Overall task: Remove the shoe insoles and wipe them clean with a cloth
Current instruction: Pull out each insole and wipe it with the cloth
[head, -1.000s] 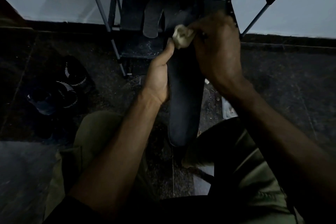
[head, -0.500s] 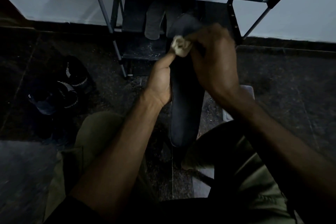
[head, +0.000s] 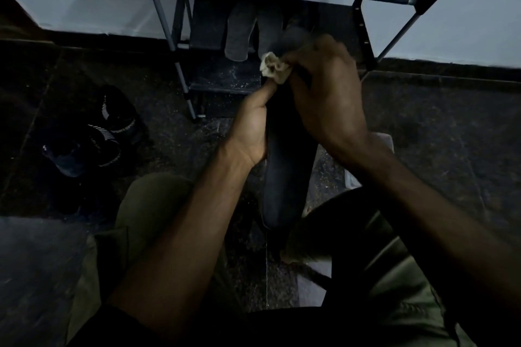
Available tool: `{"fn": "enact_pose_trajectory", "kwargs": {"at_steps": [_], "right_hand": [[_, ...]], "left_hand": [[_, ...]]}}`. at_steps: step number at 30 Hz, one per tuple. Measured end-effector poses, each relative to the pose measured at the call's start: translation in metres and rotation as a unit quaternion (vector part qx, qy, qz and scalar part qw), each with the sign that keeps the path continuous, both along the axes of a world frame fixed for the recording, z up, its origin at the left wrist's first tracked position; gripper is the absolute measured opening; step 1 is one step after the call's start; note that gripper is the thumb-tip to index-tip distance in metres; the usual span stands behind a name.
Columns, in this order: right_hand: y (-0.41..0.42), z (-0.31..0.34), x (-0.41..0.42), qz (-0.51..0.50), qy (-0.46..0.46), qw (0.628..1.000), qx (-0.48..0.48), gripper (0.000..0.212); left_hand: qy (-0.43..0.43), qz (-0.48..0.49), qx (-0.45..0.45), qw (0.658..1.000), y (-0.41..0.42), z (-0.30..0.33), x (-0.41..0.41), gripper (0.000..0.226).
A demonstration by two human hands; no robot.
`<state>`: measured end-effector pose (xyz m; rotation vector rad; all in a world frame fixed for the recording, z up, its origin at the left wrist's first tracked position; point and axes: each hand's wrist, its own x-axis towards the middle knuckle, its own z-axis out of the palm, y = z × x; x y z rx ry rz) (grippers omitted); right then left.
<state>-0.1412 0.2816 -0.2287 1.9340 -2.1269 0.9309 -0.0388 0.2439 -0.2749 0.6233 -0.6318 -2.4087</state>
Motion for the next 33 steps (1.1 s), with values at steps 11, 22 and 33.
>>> {"fn": "enact_pose_trajectory", "kwargs": {"at_steps": [11, 22, 33], "right_hand": [[-0.018, 0.004, -0.023, -0.031, 0.011, 0.999, 0.031, 0.025], [0.045, -0.013, -0.02, -0.076, -0.496, 0.865, 0.006, 0.011], [0.064, -0.038, 0.008, -0.053, -0.631, 0.761, 0.142, 0.016]], "left_hand": [[-0.001, -0.024, -0.027, 0.999, 0.004, 0.001, -0.002, 0.038], [0.007, 0.098, -0.018, 0.995, -0.017, 0.005, 0.011, 0.055], [0.032, 0.126, -0.079, 0.988, -0.025, 0.002, 0.014, 0.059]]}}
